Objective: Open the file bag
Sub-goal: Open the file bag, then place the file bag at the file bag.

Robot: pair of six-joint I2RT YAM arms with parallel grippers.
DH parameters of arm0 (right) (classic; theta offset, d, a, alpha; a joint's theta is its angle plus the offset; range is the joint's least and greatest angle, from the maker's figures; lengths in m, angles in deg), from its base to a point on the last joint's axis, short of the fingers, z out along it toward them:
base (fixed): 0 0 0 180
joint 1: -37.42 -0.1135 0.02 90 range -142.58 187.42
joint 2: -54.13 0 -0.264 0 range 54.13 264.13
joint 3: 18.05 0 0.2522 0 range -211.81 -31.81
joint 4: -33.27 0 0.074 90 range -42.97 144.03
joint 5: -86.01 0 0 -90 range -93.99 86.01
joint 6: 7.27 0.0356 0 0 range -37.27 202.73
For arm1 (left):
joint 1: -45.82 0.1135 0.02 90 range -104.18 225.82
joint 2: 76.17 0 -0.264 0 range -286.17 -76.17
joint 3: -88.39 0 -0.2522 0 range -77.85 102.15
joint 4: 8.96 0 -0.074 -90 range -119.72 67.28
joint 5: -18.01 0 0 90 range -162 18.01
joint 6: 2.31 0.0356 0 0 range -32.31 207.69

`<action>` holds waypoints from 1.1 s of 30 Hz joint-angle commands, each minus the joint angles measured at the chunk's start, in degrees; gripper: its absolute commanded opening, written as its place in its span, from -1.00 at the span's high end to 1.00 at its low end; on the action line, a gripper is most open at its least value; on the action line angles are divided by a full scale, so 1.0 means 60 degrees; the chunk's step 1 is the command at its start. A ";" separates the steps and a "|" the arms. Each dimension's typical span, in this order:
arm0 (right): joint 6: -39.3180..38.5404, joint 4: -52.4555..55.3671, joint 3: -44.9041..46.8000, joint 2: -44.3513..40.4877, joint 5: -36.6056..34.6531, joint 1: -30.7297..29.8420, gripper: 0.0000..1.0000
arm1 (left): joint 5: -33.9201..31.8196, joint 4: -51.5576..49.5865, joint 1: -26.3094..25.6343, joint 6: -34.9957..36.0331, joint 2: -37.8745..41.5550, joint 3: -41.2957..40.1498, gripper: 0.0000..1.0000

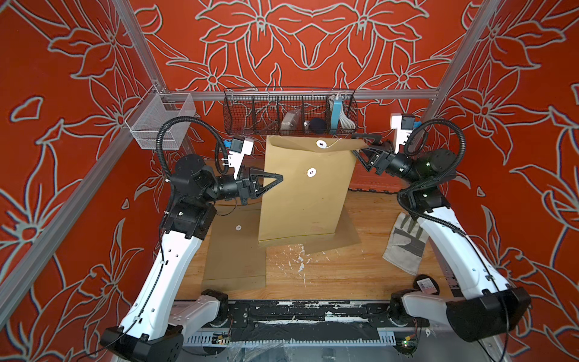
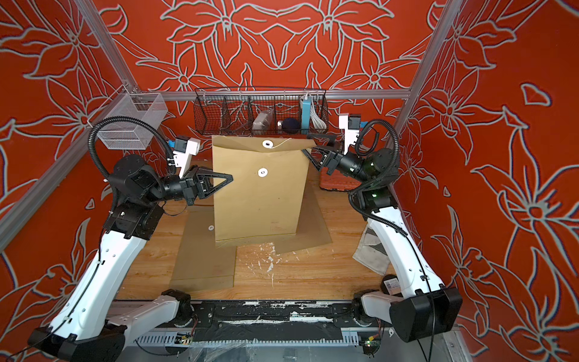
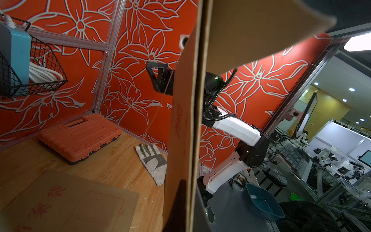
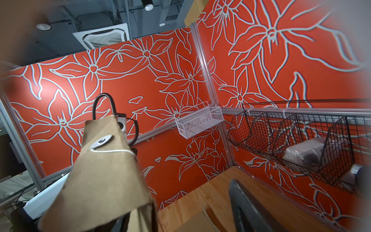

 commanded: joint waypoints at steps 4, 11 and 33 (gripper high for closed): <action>0.0660 -0.1015 -0.1043 0.0622 0.1014 -0.0105 -0.43 | 0.0269 0.0151 0.0037 0.0188 0.0212 0.0039 1.00; 0.0958 -0.1235 -0.1538 0.0964 0.1642 -0.0288 -0.10 | 0.0258 0.0071 0.0037 0.0259 0.0226 0.0040 1.00; 0.0907 -0.1055 -0.1554 0.1067 0.1949 -0.0487 0.93 | -0.0177 -0.0386 0.0035 0.0686 0.0253 -0.0032 1.00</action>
